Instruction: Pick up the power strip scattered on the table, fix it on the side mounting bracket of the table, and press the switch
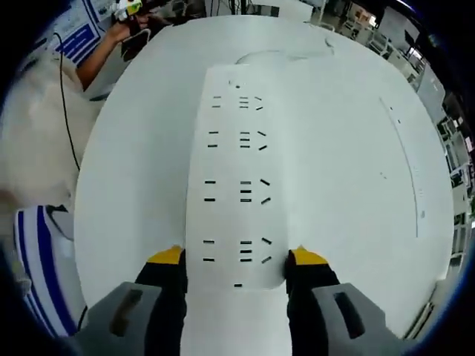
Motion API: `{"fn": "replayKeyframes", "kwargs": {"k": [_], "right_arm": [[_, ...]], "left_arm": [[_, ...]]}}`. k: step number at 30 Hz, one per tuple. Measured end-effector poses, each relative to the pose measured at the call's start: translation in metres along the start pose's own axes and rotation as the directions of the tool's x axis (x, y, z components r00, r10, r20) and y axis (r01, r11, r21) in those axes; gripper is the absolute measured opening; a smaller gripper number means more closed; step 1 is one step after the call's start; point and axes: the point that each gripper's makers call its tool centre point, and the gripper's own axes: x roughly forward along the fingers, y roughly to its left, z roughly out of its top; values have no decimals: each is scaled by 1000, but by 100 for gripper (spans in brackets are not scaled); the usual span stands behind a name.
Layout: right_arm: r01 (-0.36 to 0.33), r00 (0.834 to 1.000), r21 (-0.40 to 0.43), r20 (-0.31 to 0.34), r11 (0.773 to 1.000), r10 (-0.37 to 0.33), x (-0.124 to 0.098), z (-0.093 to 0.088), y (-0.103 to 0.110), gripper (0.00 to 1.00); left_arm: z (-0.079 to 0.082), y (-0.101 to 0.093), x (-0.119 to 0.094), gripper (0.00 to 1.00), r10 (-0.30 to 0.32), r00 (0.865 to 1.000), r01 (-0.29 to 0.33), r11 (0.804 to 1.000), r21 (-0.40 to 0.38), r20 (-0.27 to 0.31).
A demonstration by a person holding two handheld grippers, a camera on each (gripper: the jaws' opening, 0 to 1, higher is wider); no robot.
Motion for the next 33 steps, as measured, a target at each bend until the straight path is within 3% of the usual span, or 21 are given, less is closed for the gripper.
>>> {"fn": "replayKeyframes", "kwargs": {"k": [20, 26, 33], "right_arm": [[-122, 992, 184, 40, 975, 117, 0, 7, 22, 49], [-173, 984, 245, 85, 954, 157, 0, 8, 25, 49], [-194, 980, 311, 94, 930, 173, 0, 12, 30, 49]], "left_arm": [[-3, -7, 6, 85, -30, 1000, 30, 999, -38, -2], [-5, -8, 5, 85, -30, 1000, 30, 998, -49, -8], [-5, -12, 7, 85, -37, 999, 36, 998, -45, -14]]}}
